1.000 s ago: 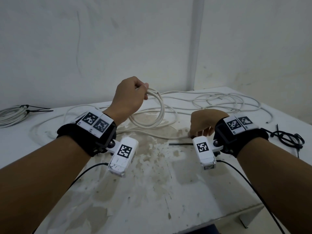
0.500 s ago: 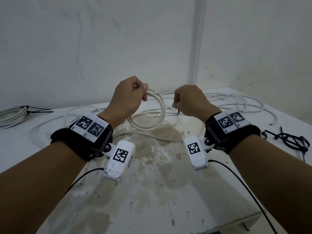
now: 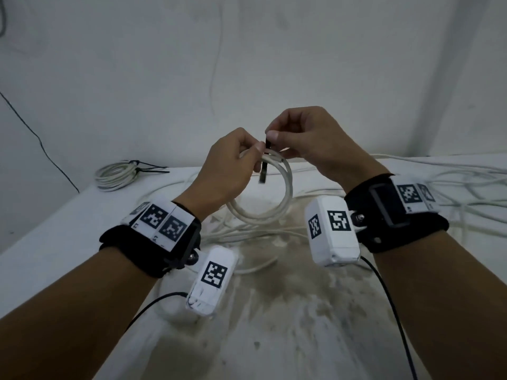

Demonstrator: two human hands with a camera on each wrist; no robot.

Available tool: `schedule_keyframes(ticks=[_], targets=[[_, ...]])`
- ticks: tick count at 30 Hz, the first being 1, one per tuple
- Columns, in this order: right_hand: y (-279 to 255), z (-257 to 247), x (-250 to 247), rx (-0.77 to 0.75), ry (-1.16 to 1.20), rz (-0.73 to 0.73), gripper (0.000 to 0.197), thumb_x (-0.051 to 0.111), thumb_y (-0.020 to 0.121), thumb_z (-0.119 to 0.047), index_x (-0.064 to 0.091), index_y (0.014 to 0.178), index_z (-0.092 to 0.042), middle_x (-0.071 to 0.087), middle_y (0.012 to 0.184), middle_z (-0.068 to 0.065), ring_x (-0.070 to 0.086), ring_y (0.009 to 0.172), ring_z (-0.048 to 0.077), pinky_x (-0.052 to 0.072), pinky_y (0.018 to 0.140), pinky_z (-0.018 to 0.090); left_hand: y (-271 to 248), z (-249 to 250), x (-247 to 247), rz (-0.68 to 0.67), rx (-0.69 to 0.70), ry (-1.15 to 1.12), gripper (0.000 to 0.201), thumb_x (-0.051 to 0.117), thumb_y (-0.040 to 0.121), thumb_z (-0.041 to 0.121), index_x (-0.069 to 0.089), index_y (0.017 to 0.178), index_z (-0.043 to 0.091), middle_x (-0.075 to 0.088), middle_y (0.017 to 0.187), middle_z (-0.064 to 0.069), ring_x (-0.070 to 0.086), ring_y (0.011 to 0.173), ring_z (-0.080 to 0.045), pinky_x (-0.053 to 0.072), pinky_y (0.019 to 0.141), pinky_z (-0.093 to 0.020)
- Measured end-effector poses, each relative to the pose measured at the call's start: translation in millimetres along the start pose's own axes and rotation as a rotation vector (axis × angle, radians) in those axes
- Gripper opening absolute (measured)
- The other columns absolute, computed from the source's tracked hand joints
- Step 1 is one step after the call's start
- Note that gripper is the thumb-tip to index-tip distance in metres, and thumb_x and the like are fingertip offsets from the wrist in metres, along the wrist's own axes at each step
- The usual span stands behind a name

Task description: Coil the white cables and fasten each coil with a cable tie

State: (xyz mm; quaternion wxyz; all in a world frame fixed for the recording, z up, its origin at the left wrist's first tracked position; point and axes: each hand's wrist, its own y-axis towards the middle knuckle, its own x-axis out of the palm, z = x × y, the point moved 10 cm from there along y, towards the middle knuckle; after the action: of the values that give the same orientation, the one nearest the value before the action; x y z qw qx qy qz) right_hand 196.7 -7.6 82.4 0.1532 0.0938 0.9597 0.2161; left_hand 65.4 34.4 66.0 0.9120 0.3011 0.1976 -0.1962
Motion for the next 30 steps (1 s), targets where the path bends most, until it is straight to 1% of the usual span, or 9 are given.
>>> schedule_keyframes(ticks=[4,7,11,15,18,20,23,26,30], targets=[[7.9,10.0,-5.4,0.016,0.01,0.032,0.005,0.067,0.092,-0.006,0.066,0.094,-0.003,0.071,0.077,0.008,0.069,0.071,0.017,0.058,0.07,0.032,11.0,-2.0,8.5,-0.028,0.002,0.002,0.016,0.053,0.1,0.023,0.065,0.105,0.015,0.069,0.069,-0.001,0.059,0.061,-0.006,0.044,0.06,-0.022],[7.8,15.3,-22.0,0.043,-0.047,0.112,0.012,0.071,0.089,-0.01,0.062,0.096,-0.007,0.069,0.071,0.009,0.064,0.065,0.015,0.058,0.067,0.031,20.5,3.0,24.3,-0.084,0.01,0.031,0.025,0.053,0.099,0.021,0.074,0.087,0.013,0.067,0.064,0.004,0.058,0.062,-0.006,0.043,0.065,-0.026],[3.1,11.6,-35.9,0.02,-0.12,0.167,0.013,0.074,0.086,-0.011,0.062,0.083,-0.007,0.07,0.08,0.023,0.063,0.067,0.016,0.058,0.067,0.037,31.3,6.4,35.4,-0.084,-0.008,0.013,0.029,0.055,0.096,0.02,0.072,0.073,0.013,0.07,0.066,0.001,0.051,0.052,-0.004,0.04,0.06,-0.025],[5.9,-1.1,-44.4,-0.076,-0.389,0.25,0.003,0.07,0.086,-0.02,0.067,0.087,-0.019,0.067,0.088,-0.003,0.061,0.071,0.008,0.06,0.073,0.042,37.0,1.8,33.8,-0.031,-0.046,-0.029,0.028,0.056,0.094,0.017,0.07,0.069,0.019,0.067,0.061,0.005,0.053,0.055,-0.004,0.041,0.057,-0.021],[8.7,-5.9,-18.5,-0.11,-0.574,0.017,0.029,0.066,0.076,-0.027,0.065,0.104,-0.034,0.058,0.114,-0.007,0.059,0.096,0.006,0.052,0.079,0.026,41.3,-6.6,13.6,0.053,-0.098,-0.076,0.025,0.058,0.092,0.017,0.071,0.071,0.02,0.065,0.06,0.007,0.048,0.049,0.0,0.036,0.05,-0.017],[6.0,-9.8,0.3,-0.136,-0.598,-0.09,0.035,0.071,0.075,-0.032,0.069,0.11,-0.032,0.059,0.114,-0.01,0.058,0.105,0.007,0.051,0.085,0.029,42.2,-11.8,-1.3,0.096,-0.13,-0.099,0.025,0.057,0.09,0.014,0.071,0.07,0.02,0.062,0.055,0.009,0.045,0.041,0.002,0.032,0.045,-0.015],[5.8,-26.1,4.6,-0.242,-0.5,0.05,0.017,0.074,0.081,-0.04,0.076,0.093,-0.027,0.072,0.095,-0.009,0.067,0.093,0.011,0.055,0.083,0.043,41.9,-15.1,-11.0,0.115,-0.146,-0.129,0.022,0.056,0.089,0.011,0.071,0.073,0.015,0.06,0.052,0.01,0.045,0.039,0.002,0.032,0.045,-0.016],[5.8,-29.8,0.5,-0.238,-0.34,0.211,0.022,0.067,0.089,-0.028,0.072,0.085,-0.007,0.074,0.081,0.009,0.071,0.08,0.027,0.055,0.077,0.052,40.7,-12.3,-11.3,0.117,-0.122,-0.109,0.021,0.06,0.089,0.017,0.071,0.07,0.016,0.063,0.055,0.009,0.049,0.047,0.002,0.037,0.055,-0.02],[8.9,-15.9,-8.6,-0.072,-0.431,0.405,0.022,0.046,0.101,-0.022,0.062,0.092,-0.008,0.071,0.075,0.005,0.069,0.076,0.023,0.054,0.076,0.044,38.6,-4.1,-3.3,0.105,-0.069,-0.05,0.022,0.057,0.089,0.016,0.072,0.073,0.019,0.068,0.062,0.006,0.058,0.058,-0.003,0.042,0.056,-0.019]])
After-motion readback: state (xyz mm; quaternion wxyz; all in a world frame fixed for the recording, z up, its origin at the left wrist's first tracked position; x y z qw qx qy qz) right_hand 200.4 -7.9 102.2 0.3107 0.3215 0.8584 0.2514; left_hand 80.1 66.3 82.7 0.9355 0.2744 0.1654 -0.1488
